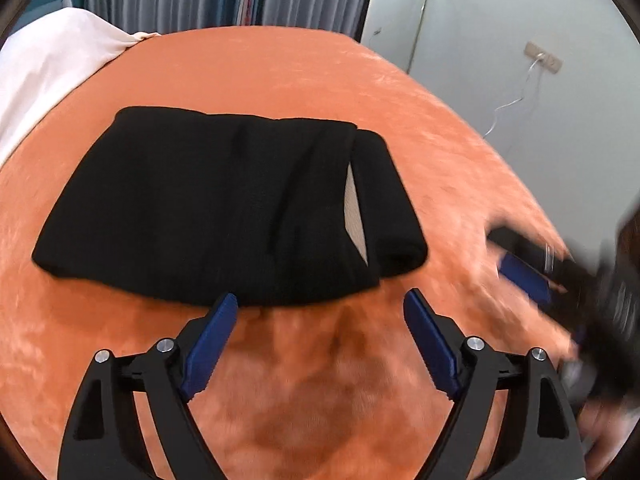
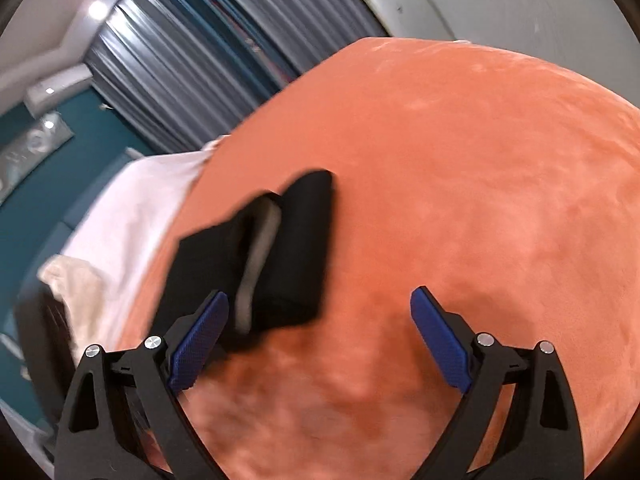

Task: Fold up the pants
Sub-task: 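Grasp the folded bundle with the right tool and fold it over again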

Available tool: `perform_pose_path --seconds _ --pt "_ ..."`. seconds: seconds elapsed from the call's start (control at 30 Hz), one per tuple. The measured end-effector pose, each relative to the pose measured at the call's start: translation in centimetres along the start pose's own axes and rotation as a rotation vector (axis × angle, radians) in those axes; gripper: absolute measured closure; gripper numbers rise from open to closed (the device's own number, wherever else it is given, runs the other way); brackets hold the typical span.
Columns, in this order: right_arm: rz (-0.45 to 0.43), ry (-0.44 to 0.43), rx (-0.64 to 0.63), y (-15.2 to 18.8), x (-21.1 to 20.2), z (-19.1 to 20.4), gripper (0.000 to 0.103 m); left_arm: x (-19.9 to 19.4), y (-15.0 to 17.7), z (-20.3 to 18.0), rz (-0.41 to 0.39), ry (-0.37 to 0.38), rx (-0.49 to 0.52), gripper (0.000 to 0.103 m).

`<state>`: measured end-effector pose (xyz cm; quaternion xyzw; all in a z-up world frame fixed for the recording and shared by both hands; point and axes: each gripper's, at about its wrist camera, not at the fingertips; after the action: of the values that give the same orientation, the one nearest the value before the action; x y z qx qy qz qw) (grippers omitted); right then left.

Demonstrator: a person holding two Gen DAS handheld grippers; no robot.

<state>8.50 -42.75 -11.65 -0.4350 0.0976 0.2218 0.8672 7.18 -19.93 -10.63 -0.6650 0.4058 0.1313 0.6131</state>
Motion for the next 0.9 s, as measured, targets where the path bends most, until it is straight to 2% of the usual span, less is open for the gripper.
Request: perform_pose_path --seconds 0.1,0.2,0.23,0.33,0.37,0.4,0.43,0.47,0.5,0.57,0.63,0.67,0.73,0.77,0.8,0.87,0.9 --pt "0.049 -0.055 -0.086 -1.6 1.5 3.1 0.012 -2.4 0.9 1.1 -0.053 0.009 0.022 0.02" --pt "0.161 -0.11 -0.141 -2.0 5.5 5.8 0.013 -4.7 1.0 3.8 -0.11 -0.064 0.028 0.02" --pt "0.196 -0.097 -0.155 -1.9 7.2 6.4 0.013 -5.2 0.9 4.8 -0.119 -0.089 0.025 0.017" --pt "0.267 -0.009 -0.219 -0.8 11.7 7.5 0.012 -6.4 0.6 8.5 -0.132 -0.178 -0.002 0.017" --pt "0.274 0.008 -0.256 -0.1 12.9 8.2 0.028 -6.6 0.5 9.8 -0.135 -0.205 -0.019 0.017" --pt "0.292 0.02 -0.318 0.4 13.8 9.1 0.062 -6.9 0.3 11.6 -0.141 -0.236 -0.049 0.017" --pt "0.291 0.052 -0.38 0.7 14.0 10.0 0.066 -7.2 0.1 13.1 -0.148 -0.255 -0.079 0.017" --pt "0.278 0.071 -0.421 0.7 13.8 10.8 0.086 -7.3 -0.1 14.1 -0.151 -0.268 -0.1 0.017" --pt "0.26 0.034 -0.451 0.0 13.0 12.0 0.09 -7.4 -0.6 15.6 -0.157 -0.291 -0.127 0.017" --pt "0.167 0.011 -0.474 -2.3 10.4 13.7 0.09 -7.5 -1.6 17.3 -0.169 -0.321 -0.153 0.017" --pt "0.108 0.016 -0.471 -4.2 9.1 13.6 0.09 -7.5 -2.4 18.7 -0.184 -0.355 -0.159 0.017" --pt "0.103 0.029 -0.461 -4.7 9.2 12.8 0.09 -7.1 -2.8 19.3 -0.19 -0.365 -0.155 0.017" --pt "0.188 0.123 -0.431 -4.2 12.0 9.1 0.084 -5.7 -3.6 20.1 -0.17 -0.377 -0.155 0.017" --pt "0.255 0.176 -0.41 -3.2 13.7 7.2 0.075 -4.9 -3.9 20.4 -0.149 -0.368 -0.159 0.017" --pt "0.268 0.166 -0.335 -2.3 14.3 5.3 0.07 -4.1 -4.1 21.0 -0.128 -0.338 -0.166 0.017" --pt "0.198 0.086 -0.227 -2.5 12.0 4.2 0.06 -2.8 -4.6 21.5 -0.088 -0.299 -0.191 0.017" --pt "0.163 0.083 -0.195 -2.6 10.6 4.0 0.055 -2.4 -4.8 22.0 -0.075 -0.273 -0.205 0.017"
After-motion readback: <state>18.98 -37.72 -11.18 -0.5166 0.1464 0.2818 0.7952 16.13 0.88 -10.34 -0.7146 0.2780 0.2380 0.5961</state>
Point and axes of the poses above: each gripper's, at about its wrist camera, not at the fingertips, and x roughly the way its jaws point, z to its left, y to its underside, and after that the axes turned 7 degrees about -z, right-handed
